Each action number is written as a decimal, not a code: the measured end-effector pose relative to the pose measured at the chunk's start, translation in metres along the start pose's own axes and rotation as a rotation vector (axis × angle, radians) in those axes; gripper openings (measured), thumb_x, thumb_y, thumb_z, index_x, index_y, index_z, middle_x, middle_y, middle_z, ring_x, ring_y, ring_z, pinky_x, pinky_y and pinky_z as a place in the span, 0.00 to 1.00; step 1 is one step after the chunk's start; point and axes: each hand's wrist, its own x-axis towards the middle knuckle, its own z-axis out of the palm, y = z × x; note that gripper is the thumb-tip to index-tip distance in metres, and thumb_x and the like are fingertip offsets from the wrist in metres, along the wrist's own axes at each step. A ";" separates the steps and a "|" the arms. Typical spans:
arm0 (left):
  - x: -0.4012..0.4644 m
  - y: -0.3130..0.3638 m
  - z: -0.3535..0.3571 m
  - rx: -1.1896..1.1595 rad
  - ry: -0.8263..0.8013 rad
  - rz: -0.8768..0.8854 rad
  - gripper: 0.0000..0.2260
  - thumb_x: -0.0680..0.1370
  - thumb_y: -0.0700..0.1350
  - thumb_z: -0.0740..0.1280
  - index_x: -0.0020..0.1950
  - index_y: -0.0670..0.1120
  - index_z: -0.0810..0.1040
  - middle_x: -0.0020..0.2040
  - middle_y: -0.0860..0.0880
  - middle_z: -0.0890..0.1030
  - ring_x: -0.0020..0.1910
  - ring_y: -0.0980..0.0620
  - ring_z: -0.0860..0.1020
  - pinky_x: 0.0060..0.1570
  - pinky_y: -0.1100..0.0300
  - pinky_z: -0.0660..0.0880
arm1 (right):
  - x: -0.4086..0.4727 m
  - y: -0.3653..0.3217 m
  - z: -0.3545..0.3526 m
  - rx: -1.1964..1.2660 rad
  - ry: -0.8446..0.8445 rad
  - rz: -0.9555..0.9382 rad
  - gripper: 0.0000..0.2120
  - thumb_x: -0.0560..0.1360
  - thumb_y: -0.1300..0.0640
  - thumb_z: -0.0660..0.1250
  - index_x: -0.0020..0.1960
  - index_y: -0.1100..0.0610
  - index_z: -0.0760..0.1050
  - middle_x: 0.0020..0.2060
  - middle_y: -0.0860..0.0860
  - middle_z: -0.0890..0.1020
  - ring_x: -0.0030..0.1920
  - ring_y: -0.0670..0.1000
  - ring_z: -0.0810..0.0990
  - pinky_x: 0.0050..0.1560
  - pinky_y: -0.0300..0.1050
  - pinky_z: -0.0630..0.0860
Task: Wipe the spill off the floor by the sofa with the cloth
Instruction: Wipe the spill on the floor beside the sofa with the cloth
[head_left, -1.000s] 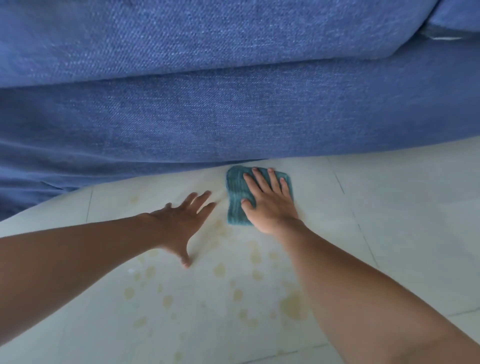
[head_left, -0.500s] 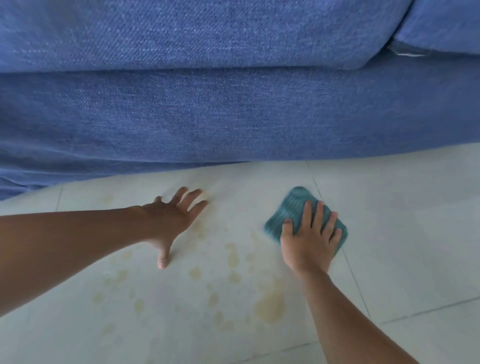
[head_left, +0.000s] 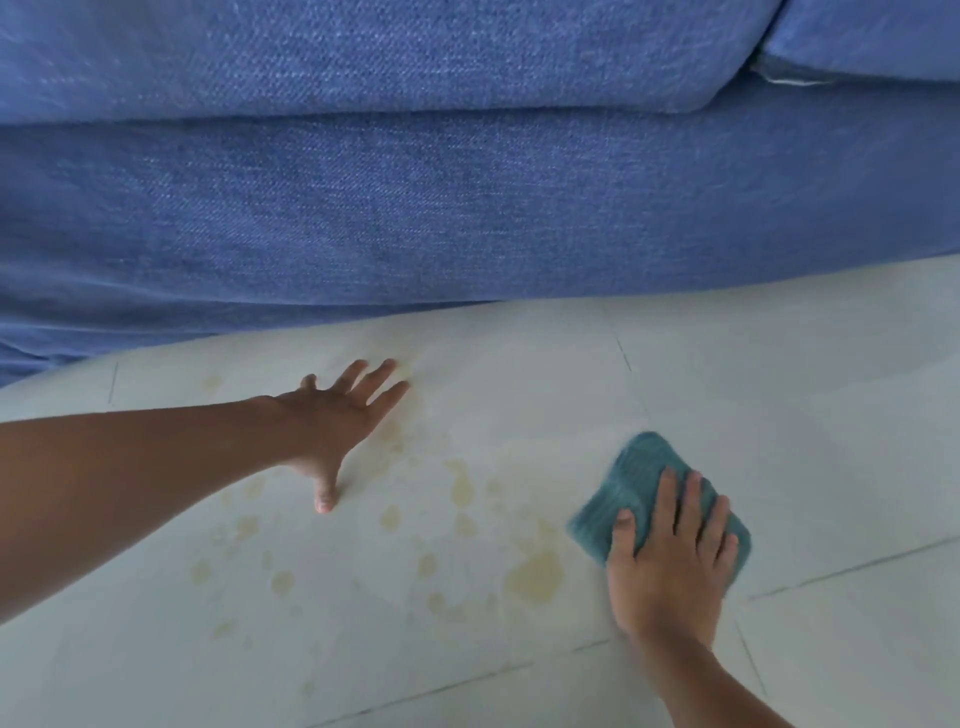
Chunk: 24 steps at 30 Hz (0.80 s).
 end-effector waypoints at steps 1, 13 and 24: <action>0.000 0.000 -0.001 -0.003 -0.002 0.002 0.71 0.59 0.56 0.83 0.77 0.50 0.27 0.76 0.47 0.25 0.78 0.42 0.33 0.74 0.34 0.53 | -0.021 -0.007 0.004 0.017 -0.002 -0.019 0.36 0.77 0.40 0.48 0.81 0.56 0.57 0.80 0.58 0.61 0.79 0.65 0.56 0.77 0.66 0.54; 0.000 0.004 -0.002 0.014 -0.007 -0.009 0.72 0.58 0.56 0.83 0.77 0.49 0.27 0.77 0.46 0.25 0.78 0.41 0.34 0.73 0.36 0.55 | -0.063 -0.017 0.010 0.034 0.049 0.037 0.36 0.77 0.41 0.52 0.80 0.58 0.60 0.79 0.61 0.64 0.78 0.67 0.58 0.75 0.68 0.55; -0.001 0.006 0.000 0.024 -0.027 -0.015 0.72 0.58 0.56 0.83 0.77 0.49 0.26 0.76 0.45 0.24 0.78 0.40 0.34 0.73 0.34 0.56 | -0.053 -0.035 0.018 -0.004 0.039 -0.077 0.35 0.79 0.41 0.48 0.81 0.54 0.48 0.82 0.56 0.56 0.81 0.63 0.52 0.77 0.66 0.51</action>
